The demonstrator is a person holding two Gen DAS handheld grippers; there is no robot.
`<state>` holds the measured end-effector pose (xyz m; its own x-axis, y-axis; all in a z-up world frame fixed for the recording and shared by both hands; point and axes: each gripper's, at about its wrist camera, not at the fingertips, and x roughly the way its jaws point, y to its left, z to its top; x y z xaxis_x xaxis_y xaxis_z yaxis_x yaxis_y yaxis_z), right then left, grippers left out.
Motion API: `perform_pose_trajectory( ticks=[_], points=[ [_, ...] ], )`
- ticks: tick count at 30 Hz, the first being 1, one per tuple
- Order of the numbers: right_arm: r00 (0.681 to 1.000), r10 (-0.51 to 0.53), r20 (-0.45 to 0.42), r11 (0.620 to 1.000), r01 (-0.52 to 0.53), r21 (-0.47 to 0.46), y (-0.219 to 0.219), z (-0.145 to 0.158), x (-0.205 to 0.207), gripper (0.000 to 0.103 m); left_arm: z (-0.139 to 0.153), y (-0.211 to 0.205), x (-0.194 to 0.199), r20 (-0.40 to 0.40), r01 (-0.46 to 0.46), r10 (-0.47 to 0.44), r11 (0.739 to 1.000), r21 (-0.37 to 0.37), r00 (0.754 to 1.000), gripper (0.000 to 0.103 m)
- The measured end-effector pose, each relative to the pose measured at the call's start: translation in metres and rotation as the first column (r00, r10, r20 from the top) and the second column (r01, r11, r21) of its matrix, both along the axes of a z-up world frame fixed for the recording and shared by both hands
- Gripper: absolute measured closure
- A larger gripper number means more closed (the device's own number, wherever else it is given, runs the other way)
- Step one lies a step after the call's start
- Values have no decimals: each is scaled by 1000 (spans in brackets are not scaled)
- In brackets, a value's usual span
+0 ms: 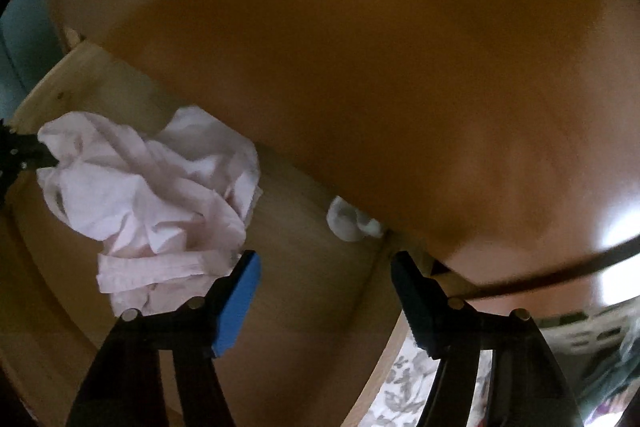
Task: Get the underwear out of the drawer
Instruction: 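Close the left tool on the pink cloth while the right tool reaches the white sock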
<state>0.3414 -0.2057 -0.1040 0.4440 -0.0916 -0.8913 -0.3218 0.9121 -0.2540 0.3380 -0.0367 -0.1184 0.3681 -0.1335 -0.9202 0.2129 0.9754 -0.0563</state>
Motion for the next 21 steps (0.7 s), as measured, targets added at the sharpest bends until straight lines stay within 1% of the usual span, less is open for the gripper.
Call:
perform_pose_trajectory(
  ticks=[2,3,7,10,11,15,17,19,20,21],
  points=[
    [1000,26,9,997,-26,-73,5,-2,4,33,-4,-3,2,-11,12,-12,1000,6,1000,96],
    [999,34,-4,996,-34,-83,7,-4,7,33,-5,-3,3,-12,12,-12,1000,6,1000,96],
    [999,51,-2,992,-51,-119,12,-12,11,33,-6,-3,4,-17,19,-19,1000,-4,1000,96],
    [999,45,-6,986,-45,-162,19,-21,20,33,-6,-7,2,-18,38,-38,999,13,999,96],
    [999,47,-7,984,-47,-173,21,-24,21,33,-2,-4,-1,-14,48,-47,999,16,999,96],
    [997,80,11,965,-75,-252,30,-34,21,33,-1,-3,-2,-11,50,-50,999,4,999,96],
    [997,78,23,958,-68,-277,33,-37,24,33,-1,-2,-1,-12,48,-48,999,-2,999,96],
    [997,66,39,963,-53,-265,36,-38,25,35,0,-2,-2,-11,50,-50,999,-2,999,96],
    [997,63,50,960,-47,-276,37,-40,26,40,1,-3,-3,-8,51,-51,999,-1,999,96],
    [996,64,61,958,-44,-283,39,-40,28,48,1,-3,-4,-7,53,-53,999,0,999,96]
  ],
)
